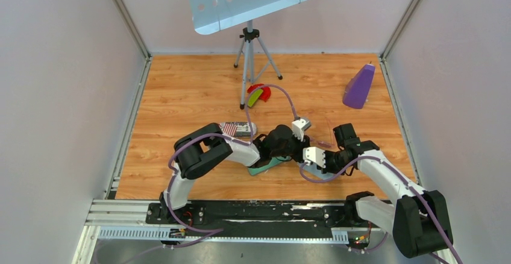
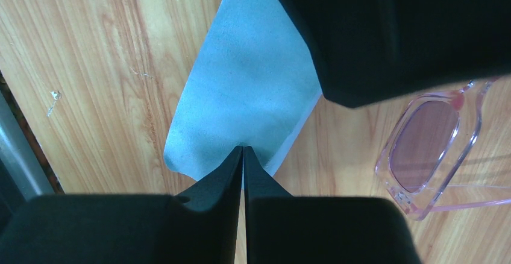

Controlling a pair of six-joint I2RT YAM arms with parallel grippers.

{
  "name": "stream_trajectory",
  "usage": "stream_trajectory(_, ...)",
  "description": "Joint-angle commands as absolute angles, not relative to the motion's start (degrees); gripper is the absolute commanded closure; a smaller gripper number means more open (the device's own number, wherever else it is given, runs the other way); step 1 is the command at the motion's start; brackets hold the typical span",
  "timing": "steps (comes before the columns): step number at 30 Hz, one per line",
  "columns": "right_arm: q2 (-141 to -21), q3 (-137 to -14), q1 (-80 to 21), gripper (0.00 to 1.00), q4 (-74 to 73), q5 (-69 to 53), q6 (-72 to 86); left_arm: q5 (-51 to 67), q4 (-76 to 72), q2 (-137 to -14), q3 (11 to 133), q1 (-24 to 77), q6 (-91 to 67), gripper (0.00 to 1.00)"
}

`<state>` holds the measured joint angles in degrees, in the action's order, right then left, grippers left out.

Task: Organize the sunglasses
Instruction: Fold the glasses cleaning cloth at the center of the board.

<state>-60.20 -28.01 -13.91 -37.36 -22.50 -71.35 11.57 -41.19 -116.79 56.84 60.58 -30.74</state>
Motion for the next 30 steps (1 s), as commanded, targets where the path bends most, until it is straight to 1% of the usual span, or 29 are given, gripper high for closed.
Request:
stream_trajectory(1, -60.9, -25.9, -14.9, 0.93, -36.5, -22.3, -71.1, 11.2, -35.8, -120.2, 61.0, 60.5, -31.4, 0.68)
stream_trajectory(6, -61.1, -26.2, -14.9, 0.93, -36.6, -22.0, -71.0, 11.4, -34.8, -121.1, 61.7, 60.3, -31.6, 0.69)
stream_trajectory(11, -60.9, -25.9, -14.9, 0.93, -36.6, -22.1, -70.9, 9.4, -38.3, -117.8, 58.1, 60.2, -30.5, 0.68)
stream_trajectory(16, -60.8, -25.7, -14.9, 0.93, -36.6, -22.0, -70.9, 7.7, -45.3, -113.9, 53.2, 60.3, -30.7, 0.66)
stream_trajectory(21, -61.0, -26.2, -14.8, 0.93, -36.6, -21.9, -70.8, 9.4, -46.1, -114.3, 53.3, 60.2, -31.5, 0.68)
stream_trajectory(30, -61.1, -26.2, -14.9, 0.93, -36.6, -22.0, -70.5, 12.1, -37.0, -119.5, 59.9, 60.0, -32.9, 0.70)
